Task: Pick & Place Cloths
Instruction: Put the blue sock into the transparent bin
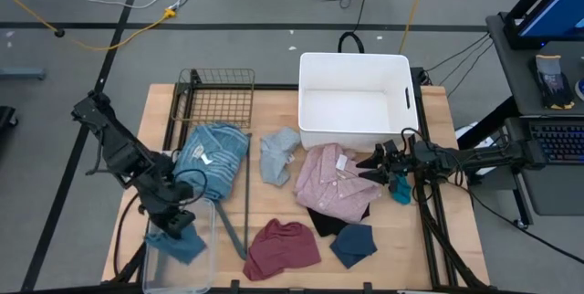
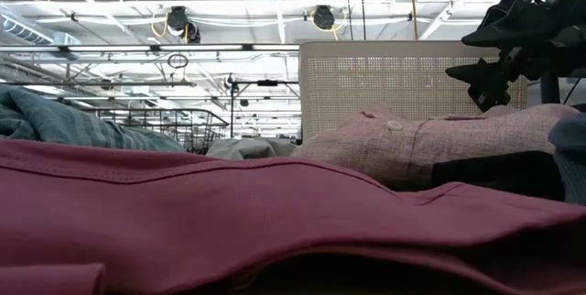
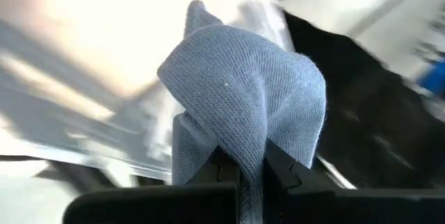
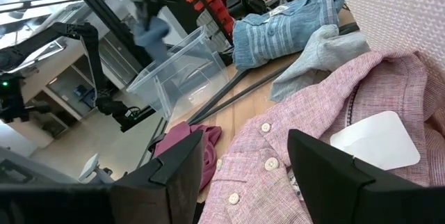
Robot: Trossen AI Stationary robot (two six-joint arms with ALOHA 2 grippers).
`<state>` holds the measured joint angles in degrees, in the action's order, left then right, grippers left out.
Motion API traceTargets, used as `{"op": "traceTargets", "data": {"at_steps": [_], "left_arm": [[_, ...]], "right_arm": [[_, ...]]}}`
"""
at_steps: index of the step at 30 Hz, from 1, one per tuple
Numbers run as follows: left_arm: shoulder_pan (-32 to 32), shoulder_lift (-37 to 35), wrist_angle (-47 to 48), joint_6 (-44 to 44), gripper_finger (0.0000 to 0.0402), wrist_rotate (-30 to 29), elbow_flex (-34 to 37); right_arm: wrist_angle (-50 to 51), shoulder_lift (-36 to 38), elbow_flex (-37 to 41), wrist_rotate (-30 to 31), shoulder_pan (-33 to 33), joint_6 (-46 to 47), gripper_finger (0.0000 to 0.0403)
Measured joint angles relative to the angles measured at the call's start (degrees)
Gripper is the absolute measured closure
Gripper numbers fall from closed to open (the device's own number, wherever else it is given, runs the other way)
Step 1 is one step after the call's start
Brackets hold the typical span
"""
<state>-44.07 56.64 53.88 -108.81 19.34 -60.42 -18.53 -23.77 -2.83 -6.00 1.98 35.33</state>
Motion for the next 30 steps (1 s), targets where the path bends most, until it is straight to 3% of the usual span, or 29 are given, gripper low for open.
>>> {"op": "traceTargets", "data": {"at_steps": [8, 22, 30], "left_arm": [[0.0, 1.83, 9.9, 4.95, 0.0394, -1.59, 0.0], [0.0, 15.84, 13.21, 14.6, 0.0394, -2.0, 0.0], [0.0, 19.16, 12.68, 18.86, 0.0394, -3.35, 0.0]], "right_arm": [[0.0, 0.0, 0.0, -0.02, 0.0, 0.0, 0.0202], [0.15, 0.01, 0.0, 0.0, 0.0, -0.02, 0.0202], [0.13, 0.02, 0.0, 0.0, 0.01, -0.02, 0.0202]]}}
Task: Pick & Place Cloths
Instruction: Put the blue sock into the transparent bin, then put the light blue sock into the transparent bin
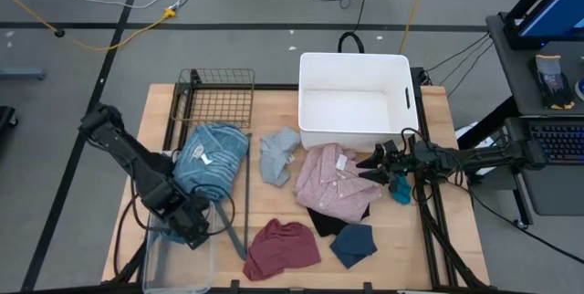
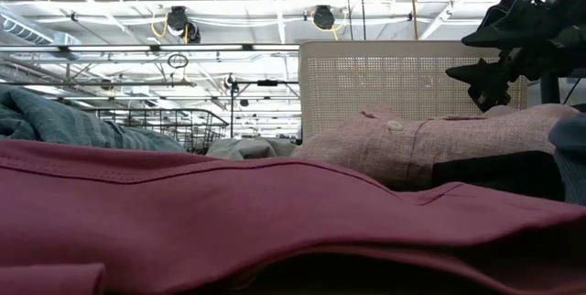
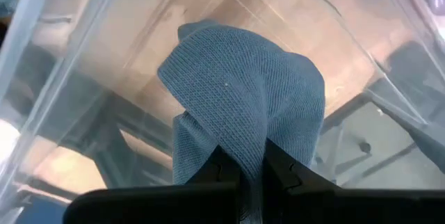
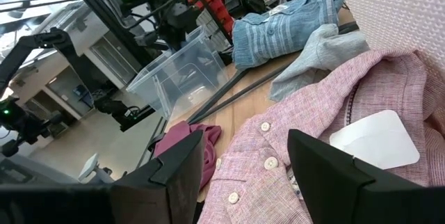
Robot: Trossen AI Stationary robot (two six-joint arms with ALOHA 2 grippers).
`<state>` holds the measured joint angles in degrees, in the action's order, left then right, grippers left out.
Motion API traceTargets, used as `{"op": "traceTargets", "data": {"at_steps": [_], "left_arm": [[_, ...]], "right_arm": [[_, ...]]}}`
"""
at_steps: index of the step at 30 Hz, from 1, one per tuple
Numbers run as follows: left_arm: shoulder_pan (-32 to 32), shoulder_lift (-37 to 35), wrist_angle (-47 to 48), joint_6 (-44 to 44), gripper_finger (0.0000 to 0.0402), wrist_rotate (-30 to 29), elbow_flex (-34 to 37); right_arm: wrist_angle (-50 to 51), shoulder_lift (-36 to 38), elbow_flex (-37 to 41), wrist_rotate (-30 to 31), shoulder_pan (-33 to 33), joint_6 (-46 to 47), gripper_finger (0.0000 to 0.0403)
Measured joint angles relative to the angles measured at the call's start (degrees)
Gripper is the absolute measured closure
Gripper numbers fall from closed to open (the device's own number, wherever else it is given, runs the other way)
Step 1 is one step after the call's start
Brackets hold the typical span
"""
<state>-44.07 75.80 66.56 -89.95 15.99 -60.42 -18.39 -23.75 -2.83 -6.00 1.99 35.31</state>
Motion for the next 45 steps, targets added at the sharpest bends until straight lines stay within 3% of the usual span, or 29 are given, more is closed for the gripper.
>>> {"op": "traceTargets", "data": {"at_steps": [16, 24, 32, 35, 40, 45], "left_arm": [[0.0, -0.01, -0.68, -0.28, 0.0384, -2.58, 0.0], [0.0, -0.01, -0.78, -2.11, 0.0325, -4.59, 0.0], [0.0, -0.03, -0.78, -2.21, 0.0235, -5.46, 0.0], [0.0, -0.03, -0.77, -1.34, 0.0204, -2.84, 0.0], [0.48, -1.2, -0.72, -2.08, 0.017, 7.91, -0.29], [-0.09, -3.88, -0.63, -4.65, 0.0161, 3.7, -5.46]], "right_arm": [[-0.13, 0.0, 0.0, -0.02, -0.01, 0.04, 0.0202], [-0.15, -0.02, 0.0, -0.02, 0.01, 0.07, 0.0202], [-0.15, 0.0, 0.0, -0.02, -0.01, 0.07, 0.0202], [-0.17, 0.0, 0.0, -0.02, -0.01, 0.07, 0.0202], [-0.2, 0.0, 0.0, -0.02, 0.0, 0.07, 0.0202], [-0.43, 0.0, 0.0, -0.03, 0.0, 0.07, 0.0202]]}}
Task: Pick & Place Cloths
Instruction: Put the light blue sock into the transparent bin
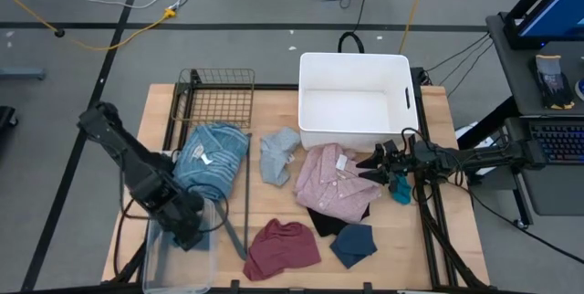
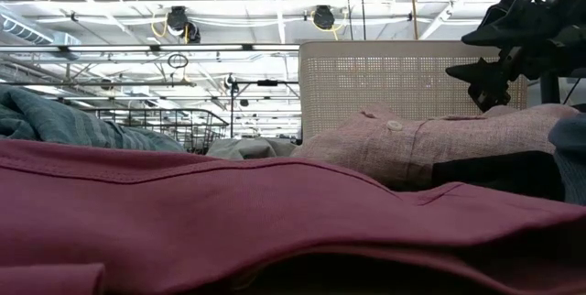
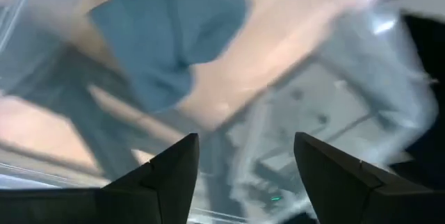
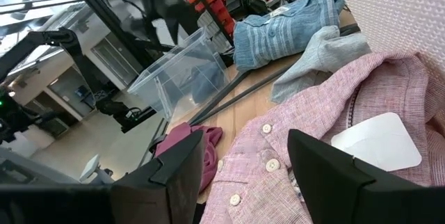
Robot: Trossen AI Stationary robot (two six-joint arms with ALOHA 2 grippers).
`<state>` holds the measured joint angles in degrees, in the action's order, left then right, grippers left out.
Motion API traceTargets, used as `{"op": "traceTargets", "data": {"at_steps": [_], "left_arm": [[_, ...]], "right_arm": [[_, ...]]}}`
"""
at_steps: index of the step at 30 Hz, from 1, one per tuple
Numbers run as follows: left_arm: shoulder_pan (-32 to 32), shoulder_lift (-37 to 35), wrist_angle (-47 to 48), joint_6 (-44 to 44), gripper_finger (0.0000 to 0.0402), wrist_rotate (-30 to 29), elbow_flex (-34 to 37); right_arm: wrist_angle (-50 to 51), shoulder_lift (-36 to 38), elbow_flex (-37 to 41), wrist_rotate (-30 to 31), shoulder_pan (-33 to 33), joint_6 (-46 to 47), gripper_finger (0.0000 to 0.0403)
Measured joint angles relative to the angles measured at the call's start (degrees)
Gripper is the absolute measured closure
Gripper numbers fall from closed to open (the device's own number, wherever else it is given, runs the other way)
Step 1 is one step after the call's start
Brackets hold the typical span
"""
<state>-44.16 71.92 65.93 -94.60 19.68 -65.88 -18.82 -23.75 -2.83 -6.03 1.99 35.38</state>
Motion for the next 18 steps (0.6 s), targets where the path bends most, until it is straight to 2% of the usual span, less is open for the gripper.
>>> {"op": "traceTargets", "data": {"at_steps": [6, 10, 13, 18], "left_arm": [[0.58, -2.06, 0.22, 0.21, 0.016, -16.89, -9.26], [1.44, -1.97, -0.8, 3.59, 0.016, -27.47, -13.34], [2.45, -2.01, -7.07, 10.17, 0.016, -33.02, -13.84], [4.27, -1.18, -17.99, 27.27, 0.016, -41.86, -13.84]], "right_arm": [[-0.01, 0.0, 0.0, 0.01, 0.01, 0.0, 0.0202], [-0.19, 0.0, 0.0, 0.0, -0.01, 0.0, 0.0202], [-0.21, 0.0, 0.0, 0.01, 0.0, 0.19, 0.0202], [-0.21, 0.0, 0.0, 0.01, -0.01, 1.46, 0.0202]]}}
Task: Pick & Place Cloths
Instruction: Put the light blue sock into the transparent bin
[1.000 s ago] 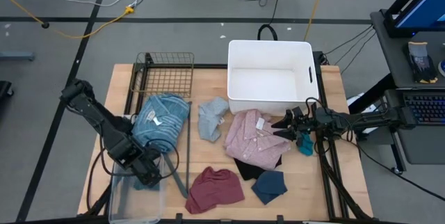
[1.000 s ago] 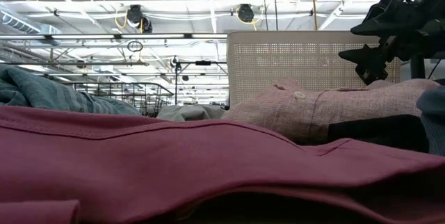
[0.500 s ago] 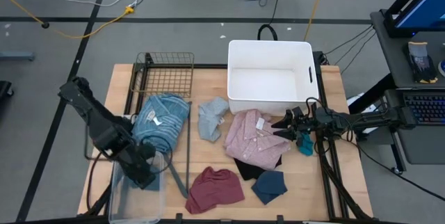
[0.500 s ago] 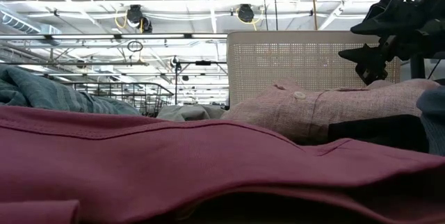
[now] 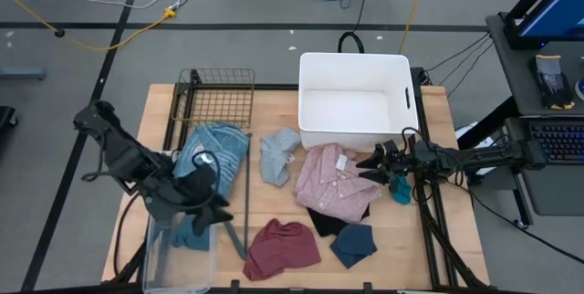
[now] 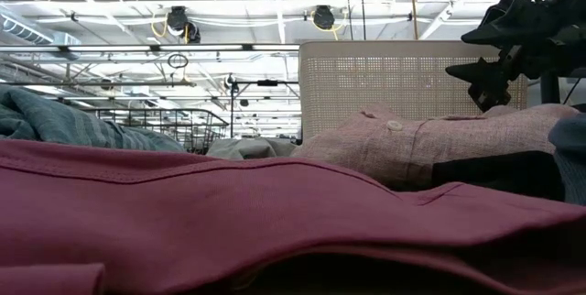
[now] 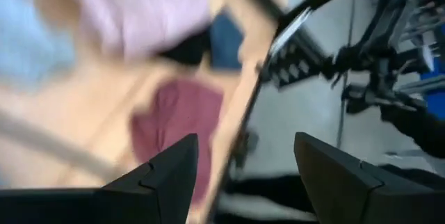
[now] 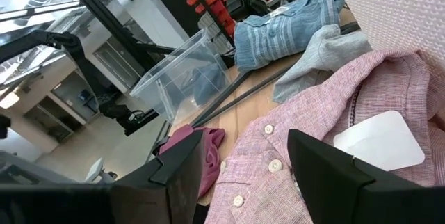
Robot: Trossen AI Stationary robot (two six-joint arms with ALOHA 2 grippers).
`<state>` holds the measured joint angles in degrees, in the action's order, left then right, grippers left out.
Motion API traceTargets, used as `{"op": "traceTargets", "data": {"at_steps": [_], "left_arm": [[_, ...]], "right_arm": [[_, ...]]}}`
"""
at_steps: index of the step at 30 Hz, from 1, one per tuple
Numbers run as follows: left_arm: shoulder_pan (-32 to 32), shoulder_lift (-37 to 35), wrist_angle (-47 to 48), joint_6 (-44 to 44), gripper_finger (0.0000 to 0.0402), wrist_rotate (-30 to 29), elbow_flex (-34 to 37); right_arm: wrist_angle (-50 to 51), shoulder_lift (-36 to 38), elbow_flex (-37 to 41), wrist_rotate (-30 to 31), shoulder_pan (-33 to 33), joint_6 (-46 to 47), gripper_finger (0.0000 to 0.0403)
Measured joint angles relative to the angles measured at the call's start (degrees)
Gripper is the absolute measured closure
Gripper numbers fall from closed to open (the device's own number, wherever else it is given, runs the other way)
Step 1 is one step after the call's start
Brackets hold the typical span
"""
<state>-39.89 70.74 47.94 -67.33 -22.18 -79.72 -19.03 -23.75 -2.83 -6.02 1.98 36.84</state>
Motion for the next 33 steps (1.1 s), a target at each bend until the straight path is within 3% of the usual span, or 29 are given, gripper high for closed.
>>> {"op": "traceTargets", "data": {"at_steps": [4, 8, 14, 20, 28, 33], "left_arm": [[2.93, 1.62, -6.26, 14.19, 0.016, -6.37, 0.02], [6.78, 3.01, -9.36, 21.04, 0.016, -7.92, 0.02], [10.83, 4.97, -9.45, 22.56, 0.016, -7.89, 0.08], [12.39, 6.42, -10.03, 24.93, 0.016, -7.77, 0.32], [14.8, 6.99, -21.34, 28.29, 0.016, -4.05, 6.53], [16.13, 6.9, -22.71, 26.26, 0.016, -3.29, 9.9]], "right_arm": [[0.0, 0.0, 0.0, 0.0, 0.01, 0.2, 0.0202], [-0.02, 0.0, 0.0, 0.0, 0.02, 5.97, 0.0202], [-0.04, 0.0, 0.0, 0.16, 0.01, 11.12, 0.0202], [-2.41, 0.0, 0.0, 0.17, 0.02, 10.47, 0.0202], [-5.31, 0.0, 0.0, -1.89, 0.02, 11.68, 0.0202], [-5.81, 0.0, -1.5, -5.28, 0.02, 10.87, 0.0202]]}}
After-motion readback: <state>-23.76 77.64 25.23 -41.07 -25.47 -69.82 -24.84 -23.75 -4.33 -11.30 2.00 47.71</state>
